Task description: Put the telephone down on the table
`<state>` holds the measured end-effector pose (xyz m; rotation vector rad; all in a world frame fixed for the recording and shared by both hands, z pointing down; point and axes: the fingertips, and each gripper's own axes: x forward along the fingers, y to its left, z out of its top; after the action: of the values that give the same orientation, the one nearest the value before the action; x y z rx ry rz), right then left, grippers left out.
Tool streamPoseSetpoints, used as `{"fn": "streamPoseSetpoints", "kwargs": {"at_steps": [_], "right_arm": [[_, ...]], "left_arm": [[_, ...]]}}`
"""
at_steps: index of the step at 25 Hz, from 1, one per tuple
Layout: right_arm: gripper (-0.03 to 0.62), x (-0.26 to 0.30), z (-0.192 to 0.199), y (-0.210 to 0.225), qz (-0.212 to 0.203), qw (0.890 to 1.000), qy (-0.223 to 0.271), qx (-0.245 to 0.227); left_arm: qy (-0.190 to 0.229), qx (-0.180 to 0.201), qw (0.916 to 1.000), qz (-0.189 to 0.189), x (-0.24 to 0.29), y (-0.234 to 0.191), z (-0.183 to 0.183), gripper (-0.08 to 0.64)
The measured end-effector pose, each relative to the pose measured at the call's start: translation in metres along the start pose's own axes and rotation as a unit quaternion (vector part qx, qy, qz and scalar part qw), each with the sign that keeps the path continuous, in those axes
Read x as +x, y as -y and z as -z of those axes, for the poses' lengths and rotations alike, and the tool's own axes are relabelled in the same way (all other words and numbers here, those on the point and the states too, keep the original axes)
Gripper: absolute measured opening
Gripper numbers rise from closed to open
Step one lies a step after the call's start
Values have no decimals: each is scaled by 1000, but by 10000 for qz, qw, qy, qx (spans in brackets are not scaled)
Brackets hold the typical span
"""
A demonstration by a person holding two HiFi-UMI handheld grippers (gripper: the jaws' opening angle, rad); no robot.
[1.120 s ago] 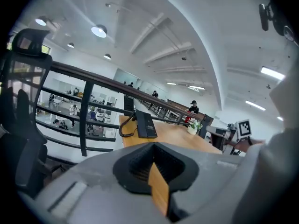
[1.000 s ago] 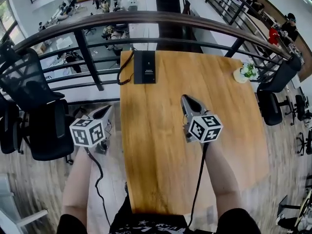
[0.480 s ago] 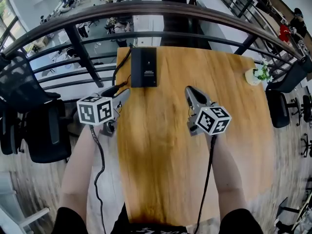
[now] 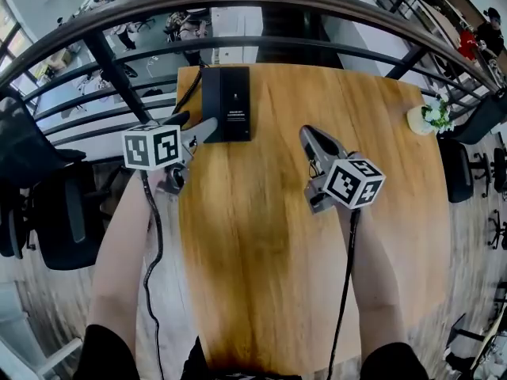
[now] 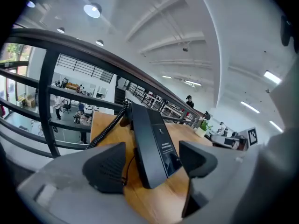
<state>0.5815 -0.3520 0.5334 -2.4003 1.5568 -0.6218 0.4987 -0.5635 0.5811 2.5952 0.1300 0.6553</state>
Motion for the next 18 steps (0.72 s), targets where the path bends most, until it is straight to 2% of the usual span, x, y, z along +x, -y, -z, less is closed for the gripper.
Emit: {"fn": "streamPoseSetpoints", "kwargs": {"at_steps": [2,5,11,18], "right_arm": [[-1,5,5,-4,-104,9999,-39,-46],[0,11,12,-8,-224,9997,-54,-57],[0,19,19,-13,-510,9985,32,194],[0,16,18,-13,-751,9968,7,264]], "left_arm": [[-91,8,9999,102,11,-3,1,382],[-125,42,9997,197,27,-7,-5,385],[-233,-121,9981,557,57,-11,-14,385],[-833,-20,9918,971,84,9,-2,385]]}}
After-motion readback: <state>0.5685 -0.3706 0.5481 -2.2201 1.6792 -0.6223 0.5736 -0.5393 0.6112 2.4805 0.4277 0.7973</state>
